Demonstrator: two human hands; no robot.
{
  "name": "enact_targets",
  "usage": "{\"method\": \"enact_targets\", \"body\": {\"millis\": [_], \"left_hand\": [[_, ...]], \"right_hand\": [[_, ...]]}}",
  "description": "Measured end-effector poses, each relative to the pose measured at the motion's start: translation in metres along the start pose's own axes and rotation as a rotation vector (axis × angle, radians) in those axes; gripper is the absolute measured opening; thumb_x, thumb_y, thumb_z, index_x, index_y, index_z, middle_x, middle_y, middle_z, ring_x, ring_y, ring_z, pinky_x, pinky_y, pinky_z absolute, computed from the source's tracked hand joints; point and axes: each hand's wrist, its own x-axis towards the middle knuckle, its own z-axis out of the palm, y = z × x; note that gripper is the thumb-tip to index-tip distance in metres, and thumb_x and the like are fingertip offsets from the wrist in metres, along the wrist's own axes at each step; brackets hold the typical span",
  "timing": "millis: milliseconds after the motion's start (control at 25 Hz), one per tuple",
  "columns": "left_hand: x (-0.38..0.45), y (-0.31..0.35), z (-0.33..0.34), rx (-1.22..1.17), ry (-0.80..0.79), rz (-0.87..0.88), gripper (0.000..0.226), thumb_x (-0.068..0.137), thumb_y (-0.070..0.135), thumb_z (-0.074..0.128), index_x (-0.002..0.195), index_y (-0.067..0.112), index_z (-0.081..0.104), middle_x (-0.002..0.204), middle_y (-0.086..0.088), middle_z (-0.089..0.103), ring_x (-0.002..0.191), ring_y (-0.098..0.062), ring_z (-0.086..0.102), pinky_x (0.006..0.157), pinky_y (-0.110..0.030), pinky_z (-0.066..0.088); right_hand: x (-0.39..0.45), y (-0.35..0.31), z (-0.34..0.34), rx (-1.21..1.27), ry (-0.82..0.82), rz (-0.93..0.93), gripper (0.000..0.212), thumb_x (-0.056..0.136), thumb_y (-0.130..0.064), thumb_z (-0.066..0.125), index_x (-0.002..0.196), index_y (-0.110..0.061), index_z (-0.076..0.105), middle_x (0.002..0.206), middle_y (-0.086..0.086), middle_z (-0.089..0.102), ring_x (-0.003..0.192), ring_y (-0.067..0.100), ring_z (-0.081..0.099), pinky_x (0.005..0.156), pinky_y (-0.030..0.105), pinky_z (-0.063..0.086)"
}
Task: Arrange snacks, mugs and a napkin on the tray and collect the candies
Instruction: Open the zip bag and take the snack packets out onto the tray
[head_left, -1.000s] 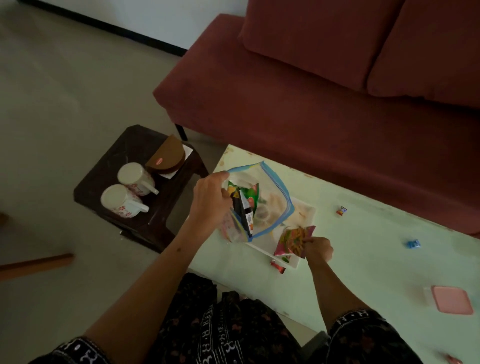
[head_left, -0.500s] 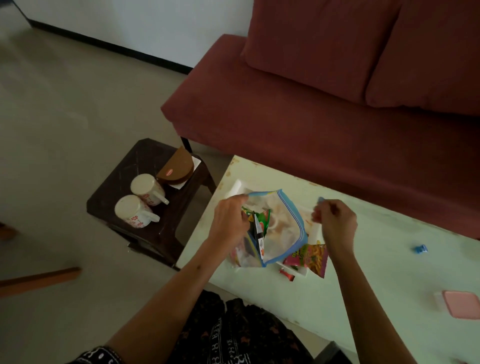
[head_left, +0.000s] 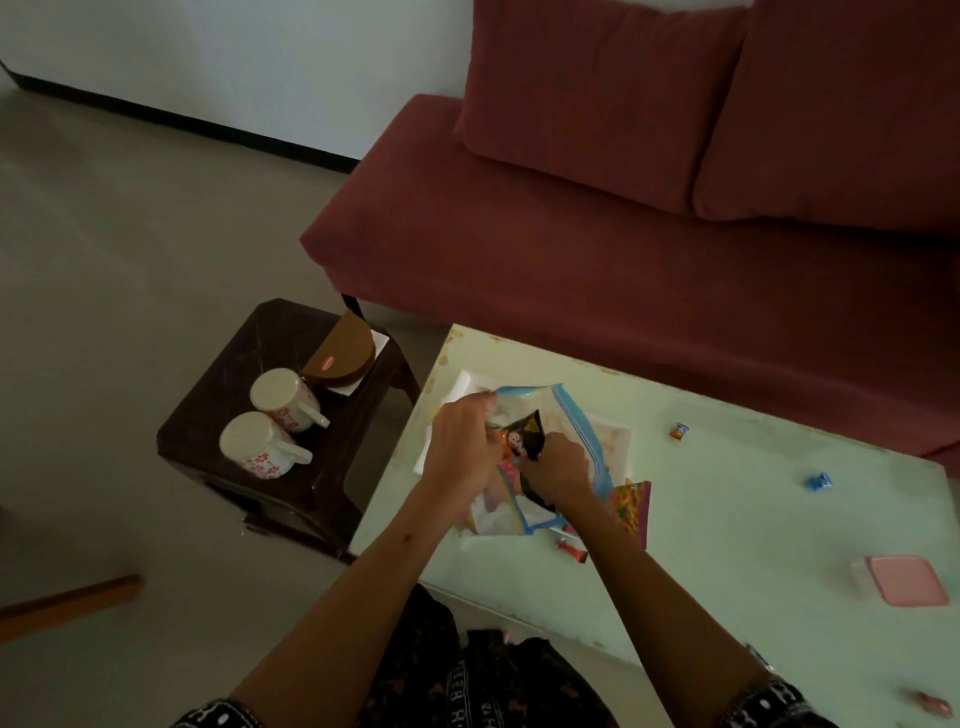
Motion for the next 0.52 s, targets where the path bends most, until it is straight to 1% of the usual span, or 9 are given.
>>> {"method": "enact_targets", "body": {"millis": [80, 120, 200, 280, 360, 400, 440, 480, 520], "left_hand": [[0.006, -0.003, -0.001, -0.009, 0.012, 0.005, 0.038, 0.078, -0.001, 0.055, 0.116, 0.003, 0.059, 0.111, -0.019, 0.067, 0.105, -0.033, 0.06, 0.091, -0.037, 0.046], [0.01, -0.005, -0.002, -0.01, 0.015, -0.002, 0.039, 0.077, -0.001, 0.054, 0.116, 0.001, 0.059, 0.111, -0.021, 0.067, 0.105, -0.035, 0.06, 0.091, -0.037, 0.046], [0.021, -0.009, -0.002, 0.016, 0.018, -0.053, 0.044, 0.077, -0.003, 0.054, 0.12, 0.002, 0.056, 0.116, -0.022, 0.064, 0.11, -0.036, 0.057, 0.095, -0.037, 0.041], [0.031, -0.014, 0.0, 0.042, 0.032, -0.089, 0.046, 0.077, -0.004, 0.052, 0.123, 0.003, 0.055, 0.118, -0.021, 0.063, 0.113, -0.034, 0.054, 0.099, -0.036, 0.037], [0.039, -0.018, 0.001, 0.039, 0.045, -0.118, 0.046, 0.077, -0.004, 0.051, 0.122, 0.003, 0.055, 0.117, -0.021, 0.063, 0.112, -0.035, 0.054, 0.099, -0.038, 0.038], [0.043, -0.019, 0.001, 0.039, 0.051, -0.129, 0.046, 0.077, -0.004, 0.051, 0.122, 0.003, 0.056, 0.116, -0.021, 0.064, 0.111, -0.036, 0.055, 0.099, -0.039, 0.039], [0.046, -0.021, 0.001, 0.043, 0.058, -0.134, 0.045, 0.076, -0.004, 0.051, 0.121, 0.002, 0.056, 0.115, -0.022, 0.064, 0.109, -0.037, 0.056, 0.097, -0.039, 0.04], [0.049, -0.022, 0.002, 0.051, 0.068, -0.136, 0.045, 0.076, -0.005, 0.052, 0.121, 0.002, 0.057, 0.113, -0.023, 0.065, 0.108, -0.038, 0.057, 0.096, -0.04, 0.042], [0.051, -0.023, 0.003, 0.062, 0.08, -0.133, 0.044, 0.077, -0.005, 0.053, 0.12, 0.002, 0.057, 0.112, -0.023, 0.065, 0.106, -0.037, 0.058, 0.094, -0.039, 0.043]], "right_hand": [[-0.005, 0.0, -0.026, -0.004, 0.002, -0.073, 0.03, 0.084, -0.027, 0.063, 0.095, 0.001, 0.065, 0.097, 0.021, 0.068, 0.096, 0.034, 0.063, 0.077, 0.035, 0.045], [-0.007, 0.003, -0.045, 0.032, 0.03, -0.099, 0.03, 0.082, -0.029, 0.066, 0.091, -0.001, 0.067, 0.093, 0.021, 0.069, 0.091, 0.033, 0.064, 0.072, 0.035, 0.045], [-0.009, 0.014, -0.086, 0.174, 0.148, -0.108, 0.029, 0.075, -0.033, 0.074, 0.084, -0.006, 0.071, 0.082, 0.018, 0.07, 0.079, 0.03, 0.065, 0.065, 0.034, 0.044], [-0.005, 0.031, -0.124, 0.383, 0.314, -0.085, 0.028, 0.068, -0.034, 0.08, 0.083, -0.011, 0.074, 0.071, 0.011, 0.07, 0.068, 0.024, 0.064, 0.064, 0.037, 0.049], [0.011, 0.054, -0.145, 0.53, 0.502, -0.01, 0.028, 0.067, -0.034, 0.08, 0.084, -0.012, 0.074, 0.062, 0.0, 0.065, 0.059, 0.017, 0.06, 0.058, 0.03, 0.048], [0.022, 0.065, -0.148, 0.564, 0.606, 0.046, 0.026, 0.07, -0.033, 0.078, 0.083, -0.011, 0.074, 0.058, -0.003, 0.061, 0.053, 0.014, 0.056, 0.052, 0.024, 0.045], [0.035, 0.076, -0.144, 0.582, 0.691, 0.111, 0.023, 0.074, -0.03, 0.074, 0.083, -0.008, 0.073, 0.055, -0.004, 0.058, 0.05, 0.012, 0.051, 0.048, 0.022, 0.041], [0.049, 0.088, -0.136, 0.593, 0.738, 0.183, 0.023, 0.079, -0.026, 0.07, 0.085, -0.004, 0.073, 0.058, 0.0, 0.06, 0.052, 0.015, 0.05, 0.05, 0.023, 0.038], [0.063, 0.1, -0.123, 0.604, 0.749, 0.256, 0.024, 0.082, -0.022, 0.067, 0.09, 0.0, 0.072, 0.067, 0.008, 0.065, 0.059, 0.02, 0.054, 0.056, 0.025, 0.038]]}}
